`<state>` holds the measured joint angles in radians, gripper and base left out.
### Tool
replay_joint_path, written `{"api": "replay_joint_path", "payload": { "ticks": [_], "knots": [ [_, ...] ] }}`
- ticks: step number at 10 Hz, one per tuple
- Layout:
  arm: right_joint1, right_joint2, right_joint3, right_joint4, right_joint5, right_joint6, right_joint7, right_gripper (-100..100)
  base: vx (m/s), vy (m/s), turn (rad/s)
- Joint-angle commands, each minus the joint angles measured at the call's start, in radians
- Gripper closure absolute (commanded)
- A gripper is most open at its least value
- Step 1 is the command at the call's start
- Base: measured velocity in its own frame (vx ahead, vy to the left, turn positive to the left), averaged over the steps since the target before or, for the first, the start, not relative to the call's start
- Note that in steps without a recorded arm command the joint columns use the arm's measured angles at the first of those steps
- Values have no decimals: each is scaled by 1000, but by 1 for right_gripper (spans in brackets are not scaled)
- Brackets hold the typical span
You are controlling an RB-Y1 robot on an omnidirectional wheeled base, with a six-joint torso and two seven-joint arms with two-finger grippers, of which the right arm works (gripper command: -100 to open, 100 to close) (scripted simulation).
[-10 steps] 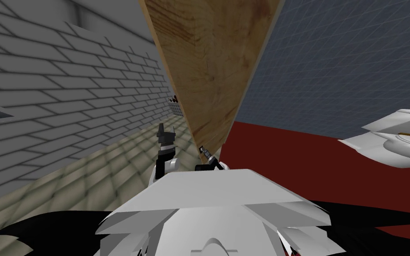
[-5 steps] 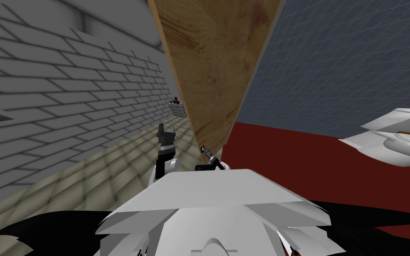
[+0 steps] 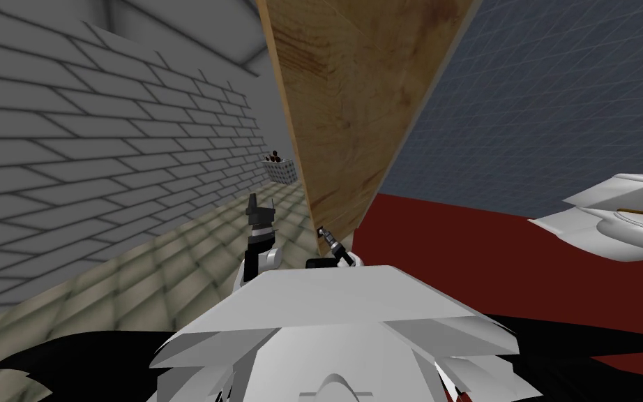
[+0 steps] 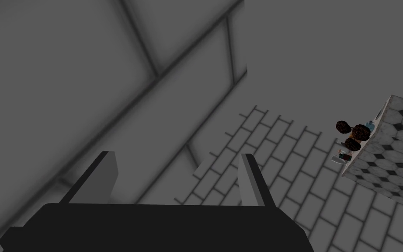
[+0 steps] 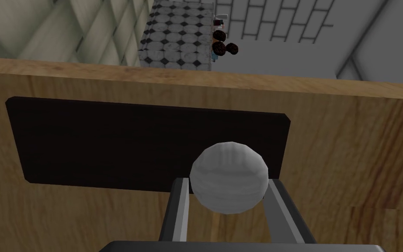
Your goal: Push the door open
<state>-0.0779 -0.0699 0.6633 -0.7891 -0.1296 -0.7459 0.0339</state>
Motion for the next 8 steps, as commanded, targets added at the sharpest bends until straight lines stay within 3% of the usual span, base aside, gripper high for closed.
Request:
{"api": "replay_joint_path", "payload": {
  "ticks": [1, 4, 5, 8],
  "knots": [
    [-8, -3, -20, 28, -5, -16, 1, 100, 90, 102, -14],
    [-14, -5, -68, 40, -13, -18, 9, 100, 127, 121, -58],
    [-8, -4, -52, 26, -13, -17, 4, -100, -95, 22, -62],
    [-3, -2, -44, 16, -15, -13, -1, -100, -202, -94, -16]
  ]
}}
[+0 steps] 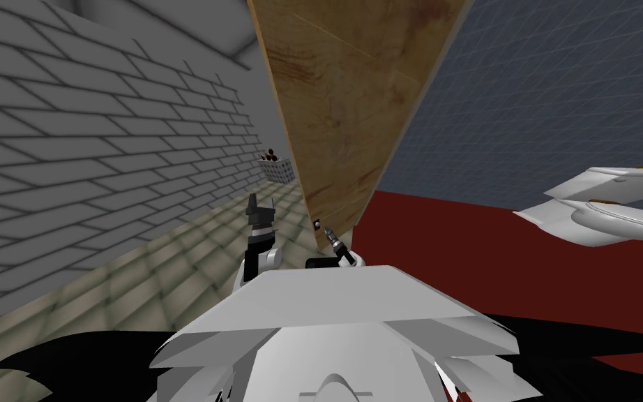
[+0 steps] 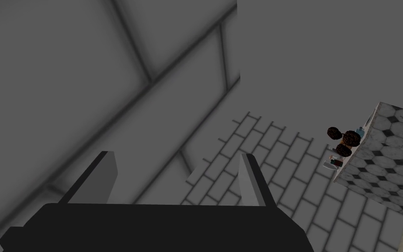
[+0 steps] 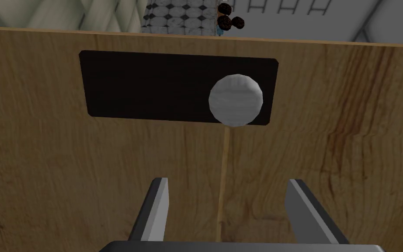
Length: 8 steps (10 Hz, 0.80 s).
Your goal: Push the door open
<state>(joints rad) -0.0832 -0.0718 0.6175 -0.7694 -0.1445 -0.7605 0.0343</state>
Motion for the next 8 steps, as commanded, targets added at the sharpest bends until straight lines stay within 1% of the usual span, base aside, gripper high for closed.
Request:
{"api": "replay_joint_path", "payload": {
  "ticks": [1, 3, 4, 5, 8],
  "knots": [
    [5, 5, 7, -11, -2, 4, -5, -100, -249, -117, -35],
    [9, 15, 14, -21, -4, 8, -9, -100, -243, -70, -28],
    [7, 11, 12, -11, -3, 0, -8, -100, -107, -34, -3],
    [7, 6, 8, -8, -4, -4, -6, -100, 81, 83, 43],
    [5, 6, 2, -2, -5, -11, -3, -100, 182, 119, 20]
  ]
}}
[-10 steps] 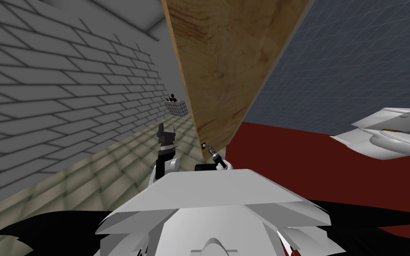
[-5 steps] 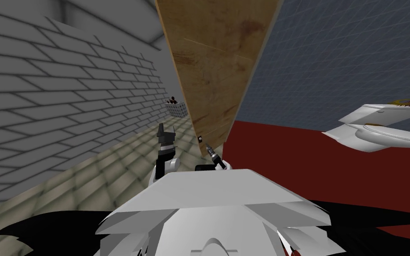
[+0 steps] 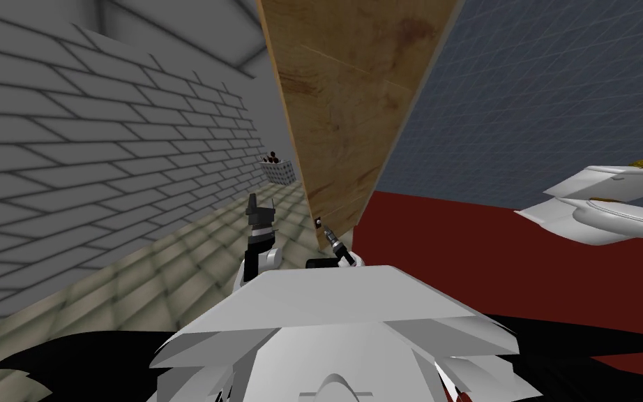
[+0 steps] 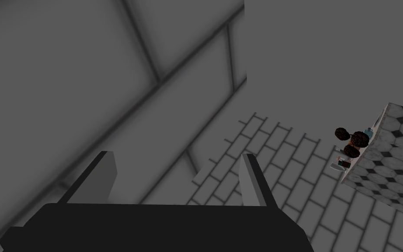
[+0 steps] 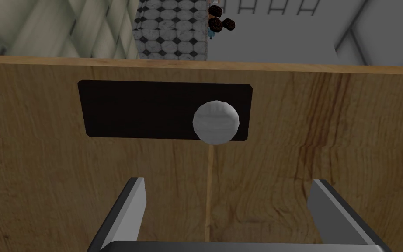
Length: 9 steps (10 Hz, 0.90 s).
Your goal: Push the door open
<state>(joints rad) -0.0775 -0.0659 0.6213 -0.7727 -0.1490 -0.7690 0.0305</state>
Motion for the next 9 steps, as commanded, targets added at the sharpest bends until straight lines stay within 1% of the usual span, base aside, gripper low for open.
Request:
{"api": "replay_joint_path", "payload": {
  "ticks": [1, 3, 4, 5, 9],
  "knots": [
    [-2, 3, -4, 4, -1, -5, 2, -100, 236, 131, 21],
    [-4, 11, -10, 9, -1, -11, 5, -100, 207, 132, 29],
    [-5, 9, -8, 11, -1, -10, 4, -100, 99, 58, -1],
    [-5, 9, -8, 11, -1, -10, 4, 100, -16, -9, -9],
    [-5, 9, -8, 11, -1, -10, 4, 100, -24, -15, 3]
  ]
}}
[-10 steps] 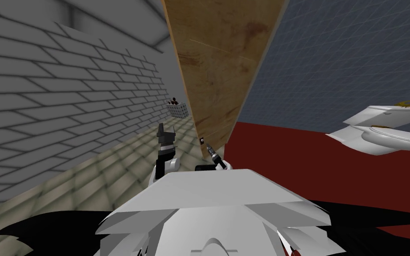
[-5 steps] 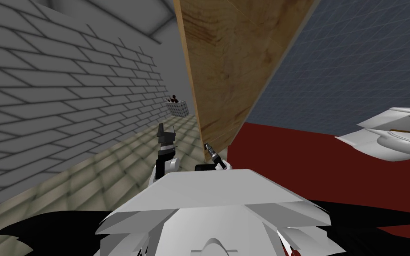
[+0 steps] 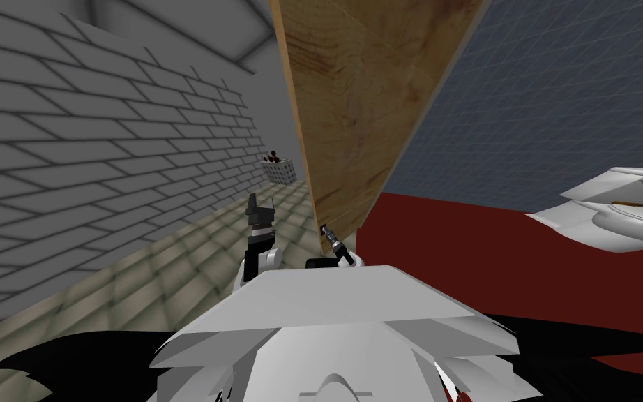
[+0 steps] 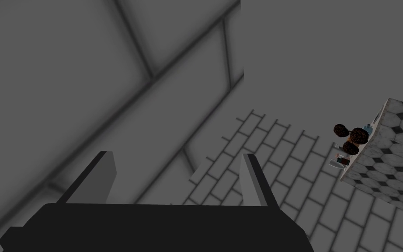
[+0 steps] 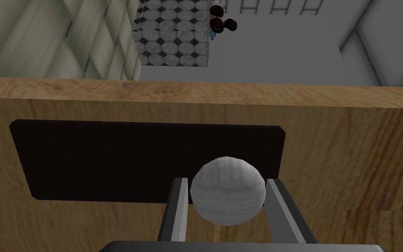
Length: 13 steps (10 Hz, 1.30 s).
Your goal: Push the door open
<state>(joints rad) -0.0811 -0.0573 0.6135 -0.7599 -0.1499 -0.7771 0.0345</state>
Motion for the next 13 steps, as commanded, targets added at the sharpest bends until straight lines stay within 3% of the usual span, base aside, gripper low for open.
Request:
{"api": "replay_joint_path", "payload": {
  "ticks": [1, 2, 7, 12, 13],
  "knots": [
    [-1, 1, 0, -2, 0, -2, 0, 100, 0, 0, 0],
    [-4, -5, -25, 6, -6, 2, 5, 100, 84, 85, -42],
    [-14, -1, -81, 20, -18, 5, 17, 100, 122, 156, -49],
    [-27, 36, -155, 38, -34, 10, 33, 100, 152, 170, -63],
    [-27, 31, -148, 44, -32, 11, 33, 100, 65, 64, -31]
  ]
}}
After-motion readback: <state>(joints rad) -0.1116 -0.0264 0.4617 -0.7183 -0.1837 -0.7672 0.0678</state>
